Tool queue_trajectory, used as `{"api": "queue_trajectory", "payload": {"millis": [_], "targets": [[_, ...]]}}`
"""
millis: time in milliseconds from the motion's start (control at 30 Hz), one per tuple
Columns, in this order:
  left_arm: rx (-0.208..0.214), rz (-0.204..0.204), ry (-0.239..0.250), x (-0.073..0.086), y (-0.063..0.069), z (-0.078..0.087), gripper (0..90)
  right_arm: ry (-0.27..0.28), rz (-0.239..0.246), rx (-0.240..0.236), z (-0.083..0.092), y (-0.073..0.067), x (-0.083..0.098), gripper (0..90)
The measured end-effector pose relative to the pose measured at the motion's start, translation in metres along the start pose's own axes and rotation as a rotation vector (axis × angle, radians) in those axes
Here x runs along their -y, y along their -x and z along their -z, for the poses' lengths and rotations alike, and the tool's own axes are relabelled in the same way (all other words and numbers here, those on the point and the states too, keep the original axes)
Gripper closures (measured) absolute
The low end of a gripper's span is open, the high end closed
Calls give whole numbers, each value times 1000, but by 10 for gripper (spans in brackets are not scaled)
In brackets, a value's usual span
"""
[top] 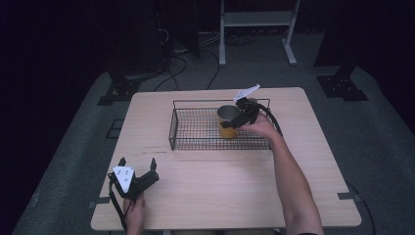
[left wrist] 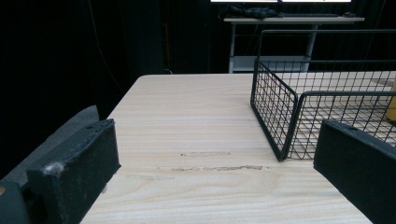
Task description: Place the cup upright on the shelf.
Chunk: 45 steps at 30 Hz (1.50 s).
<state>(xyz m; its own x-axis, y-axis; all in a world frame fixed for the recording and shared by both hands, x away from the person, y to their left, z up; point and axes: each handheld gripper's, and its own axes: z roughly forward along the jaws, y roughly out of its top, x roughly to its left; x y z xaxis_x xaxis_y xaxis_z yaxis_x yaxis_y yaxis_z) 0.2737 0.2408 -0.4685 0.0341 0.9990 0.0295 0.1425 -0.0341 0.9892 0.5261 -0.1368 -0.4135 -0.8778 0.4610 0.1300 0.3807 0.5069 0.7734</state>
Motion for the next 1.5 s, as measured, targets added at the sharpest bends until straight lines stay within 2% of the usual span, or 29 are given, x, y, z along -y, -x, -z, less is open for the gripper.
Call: {"api": "queue_trajectory", "payload": {"millis": [167, 200, 433, 900, 1500], "targets": [[4, -5, 2, 0, 0, 0, 0, -16, 19, -5, 2, -3, 0, 65], [4, -6, 3, 0, 0, 0, 0, -10, 24, 1, 3, -4, -1, 38], [3, -4, 3, 0, 0, 0, 0, -18, 25, 16, 6, -6, -2, 0], [1, -3, 4, 0, 0, 0, 0, -10, 28, 19, 13, -8, -4, 0], [-8, -2, 7, 0, 0, 0, 0, 33, 8, 24, 40, -4, -3, 0]]}}
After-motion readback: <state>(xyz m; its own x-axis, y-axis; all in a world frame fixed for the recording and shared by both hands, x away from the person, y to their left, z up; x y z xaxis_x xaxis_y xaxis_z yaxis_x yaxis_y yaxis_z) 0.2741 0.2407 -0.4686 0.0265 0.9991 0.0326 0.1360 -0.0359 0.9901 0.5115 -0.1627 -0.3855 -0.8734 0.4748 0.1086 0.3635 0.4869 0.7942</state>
